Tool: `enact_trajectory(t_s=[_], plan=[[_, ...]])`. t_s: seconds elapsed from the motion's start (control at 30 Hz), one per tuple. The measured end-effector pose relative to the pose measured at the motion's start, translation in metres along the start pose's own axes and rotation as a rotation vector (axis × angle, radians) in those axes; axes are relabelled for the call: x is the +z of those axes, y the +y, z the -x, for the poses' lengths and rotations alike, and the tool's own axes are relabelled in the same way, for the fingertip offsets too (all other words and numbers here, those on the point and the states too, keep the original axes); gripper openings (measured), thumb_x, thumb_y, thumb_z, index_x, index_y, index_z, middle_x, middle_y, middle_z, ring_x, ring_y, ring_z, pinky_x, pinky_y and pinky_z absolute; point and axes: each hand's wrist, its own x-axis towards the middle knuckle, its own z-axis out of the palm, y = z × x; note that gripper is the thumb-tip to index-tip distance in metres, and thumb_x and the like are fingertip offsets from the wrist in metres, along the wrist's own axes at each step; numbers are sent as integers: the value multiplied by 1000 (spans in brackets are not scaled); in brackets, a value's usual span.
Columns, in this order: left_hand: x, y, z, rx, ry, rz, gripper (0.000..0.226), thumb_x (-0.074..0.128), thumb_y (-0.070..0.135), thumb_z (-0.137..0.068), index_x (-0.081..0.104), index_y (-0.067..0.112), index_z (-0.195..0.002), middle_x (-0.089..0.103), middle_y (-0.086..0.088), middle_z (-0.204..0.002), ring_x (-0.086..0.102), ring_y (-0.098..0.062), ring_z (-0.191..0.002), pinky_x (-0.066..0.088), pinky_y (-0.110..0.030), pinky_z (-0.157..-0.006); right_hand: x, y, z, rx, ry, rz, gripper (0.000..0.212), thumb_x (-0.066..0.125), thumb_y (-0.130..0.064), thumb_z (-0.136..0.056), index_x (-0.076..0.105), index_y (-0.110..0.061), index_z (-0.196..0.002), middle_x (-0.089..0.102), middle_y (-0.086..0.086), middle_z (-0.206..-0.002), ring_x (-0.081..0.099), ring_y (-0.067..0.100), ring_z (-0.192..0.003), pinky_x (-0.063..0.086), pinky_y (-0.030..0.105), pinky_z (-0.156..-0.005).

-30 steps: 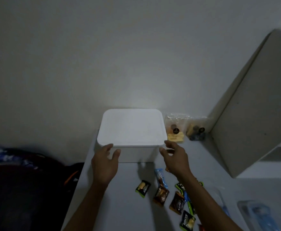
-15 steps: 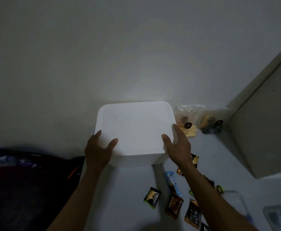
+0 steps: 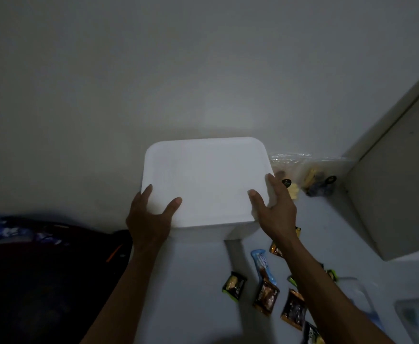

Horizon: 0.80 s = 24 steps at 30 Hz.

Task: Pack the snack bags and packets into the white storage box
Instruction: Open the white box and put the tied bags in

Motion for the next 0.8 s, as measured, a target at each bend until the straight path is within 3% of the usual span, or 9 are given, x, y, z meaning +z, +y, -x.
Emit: enact_trajectory(t_s=[0.23,0.37,0.47,0.53,0.63,0.8], plan=[[-76,-22,53,54,35,152,83,86,46,-64,55,18,-136,52,-3,-141,50,-19,-128,39,-32,-107,-8,-33,82,-49,35,-69,73,71,-36,-88,37,-20,-150,39,-6,-153,31,1,-134,27,23,-111],[-124,-50,90,33,28,193,86,87,47,-63,52,21,-138,50,0,-143,48,-17,-130,39,-36,-110,-3,-38,145,-7,13,-102,82,73,-38,-86,30,-17,-153,37,-3,-155,32,6,-138,29,32,-117],[-157,-79,128,25,23,177,85,87,42,-64,53,17,-138,51,-2,-141,50,-15,-126,39,-28,-104,3,-31,199,25,-6,-81,83,73,-38,-86,30,-15,-153,37,1,-156,33,13,-141,31,34,-117],[-173,-103,152,29,24,152,83,87,38,-66,54,13,-137,54,-4,-138,52,-17,-122,39,-26,-99,5,-25,234,43,-32,-77,83,73,-35,-86,30,-13,-153,37,2,-155,34,10,-138,30,29,-113],[-187,-141,178,-63,-38,38,82,84,42,-69,50,18,-140,48,-6,-143,48,-24,-128,38,-35,-107,11,-2,276,102,-78,-84,82,74,-33,-86,31,-13,-153,39,1,-154,32,2,-130,28,21,-107],[-183,-193,206,-207,-117,-112,83,81,45,-70,49,18,-142,40,-12,-150,39,-31,-136,28,-43,-114,29,46,320,220,-145,-11,82,73,-39,-85,33,-16,-152,46,1,-150,42,6,-127,35,24,-106]])
